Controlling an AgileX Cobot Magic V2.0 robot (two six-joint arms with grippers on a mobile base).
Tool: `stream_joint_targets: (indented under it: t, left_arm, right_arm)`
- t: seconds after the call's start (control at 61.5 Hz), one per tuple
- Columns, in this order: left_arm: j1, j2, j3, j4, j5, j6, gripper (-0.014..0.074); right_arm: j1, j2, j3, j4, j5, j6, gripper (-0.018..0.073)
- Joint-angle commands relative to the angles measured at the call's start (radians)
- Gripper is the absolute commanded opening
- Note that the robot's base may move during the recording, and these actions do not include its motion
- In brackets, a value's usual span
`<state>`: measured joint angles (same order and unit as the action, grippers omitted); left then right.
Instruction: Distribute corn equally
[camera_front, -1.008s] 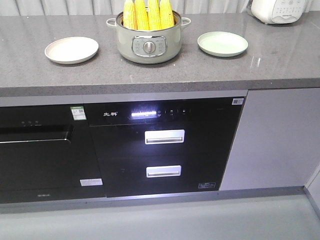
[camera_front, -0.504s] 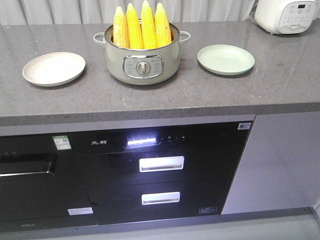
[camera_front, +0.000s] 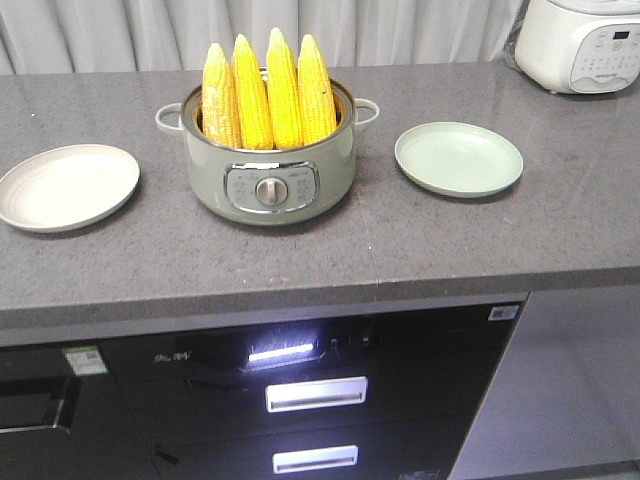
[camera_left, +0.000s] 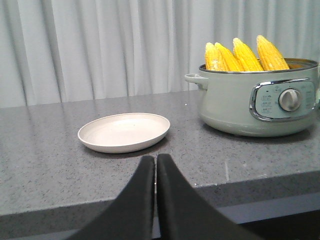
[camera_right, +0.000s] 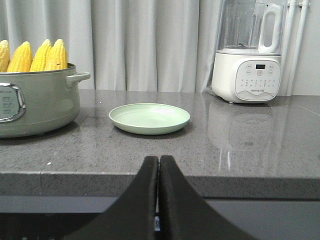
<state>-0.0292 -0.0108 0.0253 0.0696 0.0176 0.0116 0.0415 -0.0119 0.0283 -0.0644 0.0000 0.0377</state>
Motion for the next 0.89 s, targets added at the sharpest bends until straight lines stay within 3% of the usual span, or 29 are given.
stream_joint_targets:
  t: [0.0,0.878]
  left_arm:
    - [0.001,-0.015,0.011,-0.009,-0.075,-0.005,-0.0006]
    - [0.001,-0.015,0.011,-0.009,-0.075,-0.005,-0.0006]
  right_arm:
    - [-0.001,-0.007,0.012,-0.012,-0.071,-0.004,-0.001]
    - [-0.001,-0.007,0.012,-0.012,-0.071,-0.004,-0.001]
